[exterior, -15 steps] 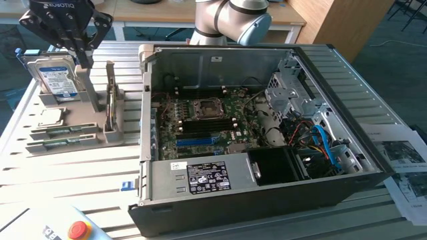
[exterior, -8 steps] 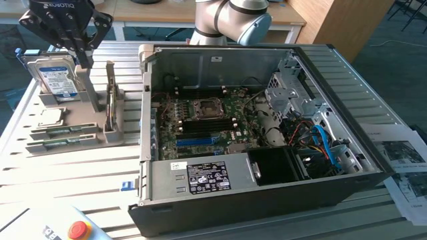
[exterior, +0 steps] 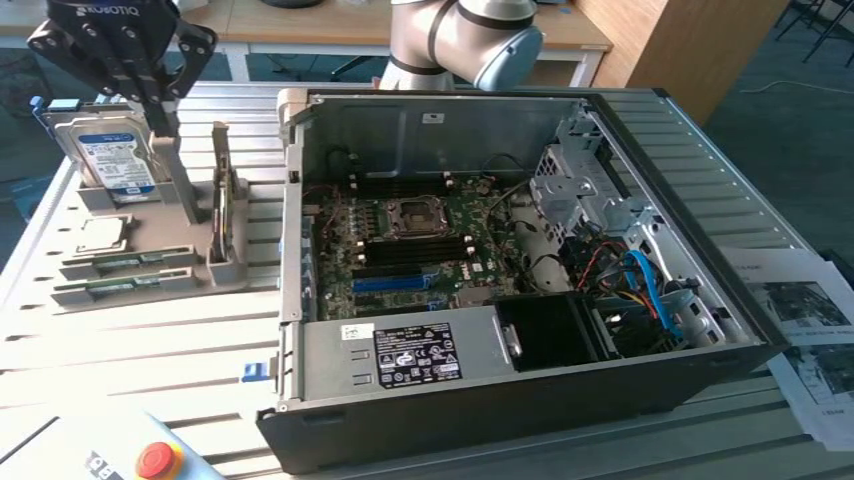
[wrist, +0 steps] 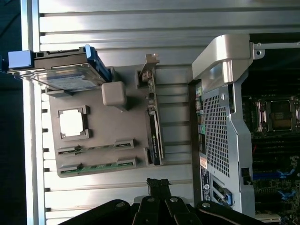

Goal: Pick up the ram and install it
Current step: 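Reach for the ram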

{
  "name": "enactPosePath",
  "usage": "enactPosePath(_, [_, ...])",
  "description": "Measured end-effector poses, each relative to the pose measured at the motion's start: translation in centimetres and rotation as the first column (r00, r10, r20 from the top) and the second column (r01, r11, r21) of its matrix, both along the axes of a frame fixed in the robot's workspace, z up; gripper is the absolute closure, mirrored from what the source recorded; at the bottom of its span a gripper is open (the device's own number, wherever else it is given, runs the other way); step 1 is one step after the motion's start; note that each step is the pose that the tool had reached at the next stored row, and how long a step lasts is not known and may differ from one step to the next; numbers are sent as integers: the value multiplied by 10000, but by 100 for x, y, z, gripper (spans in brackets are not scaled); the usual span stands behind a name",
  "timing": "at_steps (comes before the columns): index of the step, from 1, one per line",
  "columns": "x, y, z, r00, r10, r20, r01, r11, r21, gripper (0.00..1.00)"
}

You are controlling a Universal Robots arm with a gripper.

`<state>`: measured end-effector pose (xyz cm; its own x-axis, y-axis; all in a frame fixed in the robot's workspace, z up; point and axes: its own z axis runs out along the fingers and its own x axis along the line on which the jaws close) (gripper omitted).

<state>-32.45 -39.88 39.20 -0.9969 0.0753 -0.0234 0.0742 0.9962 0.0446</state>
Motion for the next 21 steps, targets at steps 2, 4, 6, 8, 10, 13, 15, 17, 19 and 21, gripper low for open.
enactPosePath(2, [-47,0,0,10000,0,3,0,10000,0,90])
enactPosePath(4, [-92,0,0,10000,0,4,0,10000,0,90])
enactPosePath(6, [-134,0,0,10000,0,6,0,10000,0,90])
enactPosePath(8, [-176,0,0,10000,0,8,0,10000,0,90])
enactPosePath(10, [-221,0,0,10000,1,11,-1,10000,0,90])
enactPosePath(13, [-292,0,0,10000,-1,20,1,10000,2,90])
enactPosePath(15, [-338,0,0,10000,-1,25,1,10000,1,90])
enactPosePath(17, [-383,0,1,10000,0,28,0,10000,1,90])
enactPosePath(19, [-431,0,0,10000,0,33,0,10000,1,90])
enactPosePath(21, [-484,0,0,10000,1,35,-1,10000,1,90])
